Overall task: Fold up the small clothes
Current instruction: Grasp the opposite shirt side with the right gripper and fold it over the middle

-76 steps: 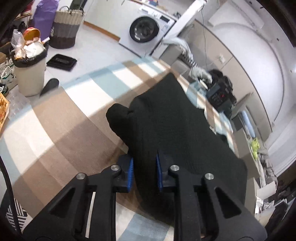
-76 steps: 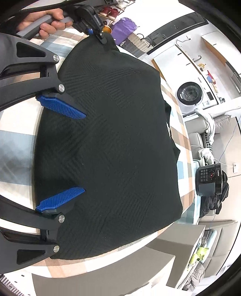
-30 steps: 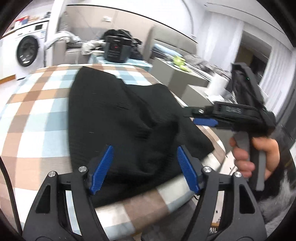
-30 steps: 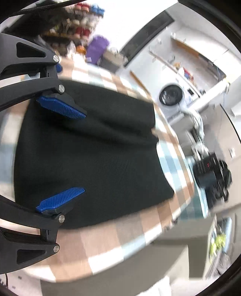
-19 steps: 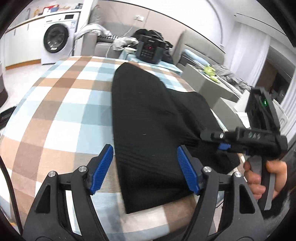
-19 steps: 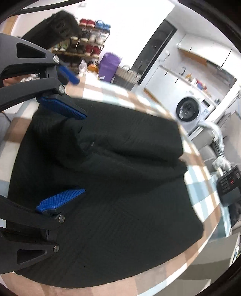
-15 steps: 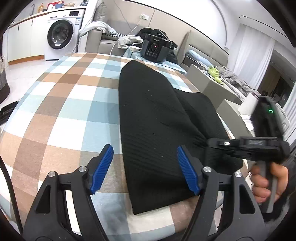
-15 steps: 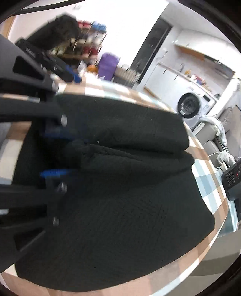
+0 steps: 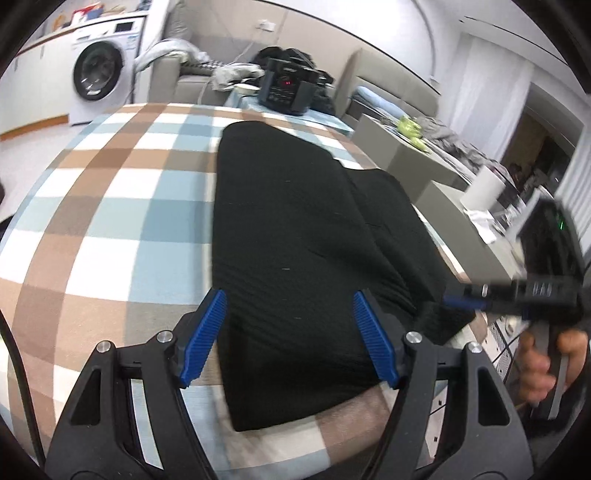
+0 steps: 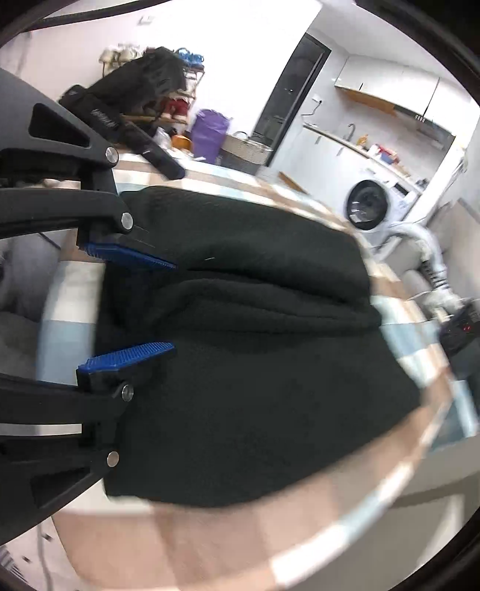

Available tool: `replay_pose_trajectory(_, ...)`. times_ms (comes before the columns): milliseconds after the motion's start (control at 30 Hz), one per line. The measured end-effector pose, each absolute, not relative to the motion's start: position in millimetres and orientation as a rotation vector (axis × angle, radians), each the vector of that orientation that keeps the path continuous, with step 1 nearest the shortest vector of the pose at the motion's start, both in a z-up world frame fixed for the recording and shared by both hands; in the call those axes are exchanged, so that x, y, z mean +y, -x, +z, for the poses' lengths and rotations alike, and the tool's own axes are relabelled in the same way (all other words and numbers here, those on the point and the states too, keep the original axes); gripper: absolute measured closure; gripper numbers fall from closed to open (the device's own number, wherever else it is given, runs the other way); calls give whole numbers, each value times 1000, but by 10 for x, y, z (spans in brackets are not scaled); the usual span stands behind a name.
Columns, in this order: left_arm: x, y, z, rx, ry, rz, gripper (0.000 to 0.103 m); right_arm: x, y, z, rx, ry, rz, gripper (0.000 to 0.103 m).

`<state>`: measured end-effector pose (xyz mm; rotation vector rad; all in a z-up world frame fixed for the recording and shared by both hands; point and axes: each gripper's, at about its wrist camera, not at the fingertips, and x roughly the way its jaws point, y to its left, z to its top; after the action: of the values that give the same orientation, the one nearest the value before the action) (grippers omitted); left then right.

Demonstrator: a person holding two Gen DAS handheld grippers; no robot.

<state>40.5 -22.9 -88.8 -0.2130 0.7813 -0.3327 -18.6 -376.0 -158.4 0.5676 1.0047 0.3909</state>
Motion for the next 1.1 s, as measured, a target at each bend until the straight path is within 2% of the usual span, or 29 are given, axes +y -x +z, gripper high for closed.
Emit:
replay_pose_trajectory(200, -543, -413, -949, 813, 175, -414, 34, -3324, 87, -1383, 934, -409, 555, 61)
replay_pose_trajectory(333, -578, -402, -1009, 833, 158, -400, 34, -3076, 43, -1654, 1085, -380, 613, 62)
replay_pose_trajectory(467, -427, -382, -1020, 840, 195, -365, 34, -3078, 247, -1813, 1154, -279, 634, 62)
replay_pose_trajectory(700, -473, -369, -873, 790, 210, -423, 34, -3261, 341, -1632, 1082, -307, 612, 61)
replay_pose_trajectory(900, -748, -354, -1124, 906, 30, -441, 34, -3292, -138, -1708, 1043, -446, 539, 61)
replay_pose_trajectory(1033, -690, -261, -1092, 893, 26, -448, 34, -3151, -490, -1862, 1085, -499, 548, 62)
replay_pose_trajectory(1067, -663, -256, -1087, 895, 42, -449, 34, -3106, -554, -1890, 1084, -493, 554, 66)
replay_pose_trajectory(1100, -634, -255, -1077, 896, 59, -451, 34, -3023, -605, -1878, 1074, -470, 559, 87)
